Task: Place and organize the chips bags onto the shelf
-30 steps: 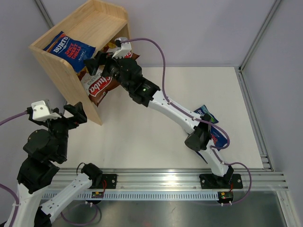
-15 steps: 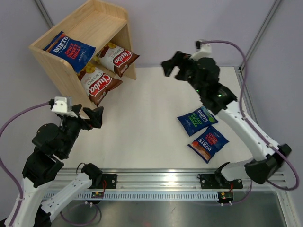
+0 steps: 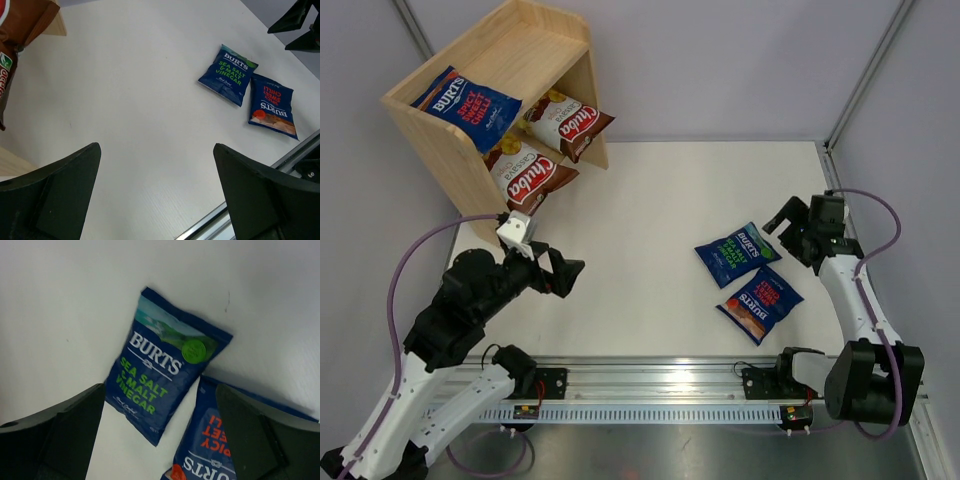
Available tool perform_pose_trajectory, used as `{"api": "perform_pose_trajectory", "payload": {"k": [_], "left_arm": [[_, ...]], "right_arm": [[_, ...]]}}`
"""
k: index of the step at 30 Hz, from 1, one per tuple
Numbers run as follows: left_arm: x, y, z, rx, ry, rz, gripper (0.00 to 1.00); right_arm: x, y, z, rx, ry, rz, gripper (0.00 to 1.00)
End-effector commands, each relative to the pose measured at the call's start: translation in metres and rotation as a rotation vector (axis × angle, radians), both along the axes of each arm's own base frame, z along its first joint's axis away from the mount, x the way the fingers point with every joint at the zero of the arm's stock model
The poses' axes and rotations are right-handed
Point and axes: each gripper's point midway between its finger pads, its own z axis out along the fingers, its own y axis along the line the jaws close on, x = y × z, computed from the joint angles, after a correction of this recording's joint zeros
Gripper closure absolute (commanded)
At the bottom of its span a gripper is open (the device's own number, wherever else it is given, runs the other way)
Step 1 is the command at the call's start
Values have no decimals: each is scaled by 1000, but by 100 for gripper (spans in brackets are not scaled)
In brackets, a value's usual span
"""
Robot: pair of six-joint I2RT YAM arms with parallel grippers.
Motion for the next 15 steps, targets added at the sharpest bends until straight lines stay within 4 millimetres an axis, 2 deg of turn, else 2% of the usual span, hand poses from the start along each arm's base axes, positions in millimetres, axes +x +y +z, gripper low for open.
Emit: {"api": "perform_pose_trajectory", "payload": {"k": [1,2,3,5,6,8,9,10,15], "left_arm": [[-5,-5,-4,-26,-1,-34,1],[-4,-5,-10,-21,8,-30,1],[-4,-4,-11,-22,11,-24,1],[-4,-4,-11,-24,13,-22,1],[-4,-4,-13,-24,16,-21,1],[-5,-4,-11,-27,13,-23,1],[-5,-3,-12,-26,14,-21,1],[-5,-4,-12,-26,12,-23,1],[-4,-3,-13,-26,12,-17,1]], "right_arm": [[-8,-1,-16,59,-22,-93,1],[-12,-7,-20,65,-28,-156,1],[-22,-10,-34,65,-21,-187,1],[-19,-6,-37,104,-60,-193,5],[-22,-4,-49,115,-40,-191,8],[-15,0,-50,135,-69,-181,14],[-15,10,-58,167,-60,-128,18],[-6,12,-53,176,-104,-107,24],[2,16,-71,194,-41,-95,28]]}}
